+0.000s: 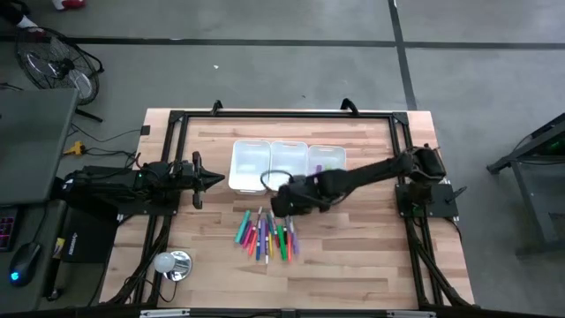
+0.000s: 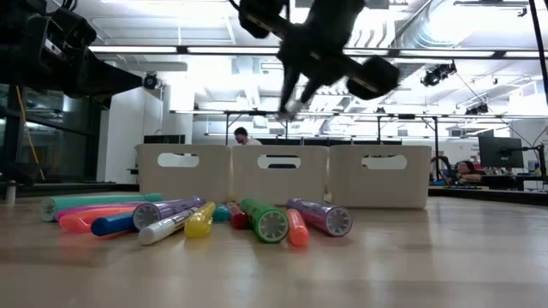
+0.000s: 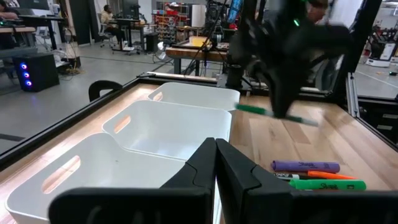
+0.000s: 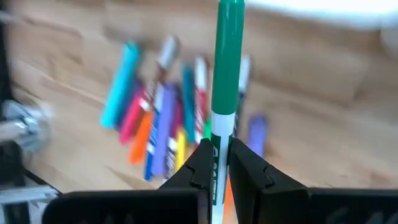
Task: Pick & Place Markers
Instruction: Put the green marker into the middle white bin, then put the right violet highlighter into the right white bin
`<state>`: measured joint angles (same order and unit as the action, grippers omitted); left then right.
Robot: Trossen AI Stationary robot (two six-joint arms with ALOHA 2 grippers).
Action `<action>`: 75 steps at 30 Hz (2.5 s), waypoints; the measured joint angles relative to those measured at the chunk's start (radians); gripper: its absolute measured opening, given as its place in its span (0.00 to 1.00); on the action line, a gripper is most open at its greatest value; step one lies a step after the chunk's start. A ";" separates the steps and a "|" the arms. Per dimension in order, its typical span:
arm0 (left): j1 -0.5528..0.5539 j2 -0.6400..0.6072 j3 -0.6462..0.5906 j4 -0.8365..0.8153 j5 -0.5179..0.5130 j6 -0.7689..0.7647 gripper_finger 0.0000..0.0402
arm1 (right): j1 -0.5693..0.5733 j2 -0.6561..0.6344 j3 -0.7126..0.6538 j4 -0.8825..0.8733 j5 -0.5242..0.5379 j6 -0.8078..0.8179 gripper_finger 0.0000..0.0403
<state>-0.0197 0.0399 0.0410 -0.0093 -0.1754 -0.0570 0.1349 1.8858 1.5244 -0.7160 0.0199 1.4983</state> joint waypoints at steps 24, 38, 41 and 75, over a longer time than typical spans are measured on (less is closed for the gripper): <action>0.000 0.000 0.000 0.000 0.000 0.000 0.02 | -0.308 -0.001 -0.030 -0.063 -0.064 -0.197 0.09; 0.000 0.000 0.000 0.000 0.000 0.000 0.02 | -0.325 -0.001 -0.043 -0.057 -0.019 -0.229 0.13; 0.000 0.000 0.000 0.000 0.000 0.000 0.02 | -0.325 -0.001 -0.043 -0.073 -0.013 -0.243 0.15; 0.000 0.000 0.000 0.000 0.001 0.000 0.02 | -0.129 -0.062 -0.043 -0.073 -0.019 -0.305 0.31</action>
<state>-0.0196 0.0395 0.0410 -0.0095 -0.1745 -0.0570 0.0061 1.8236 1.4818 -0.7888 0.0010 1.1938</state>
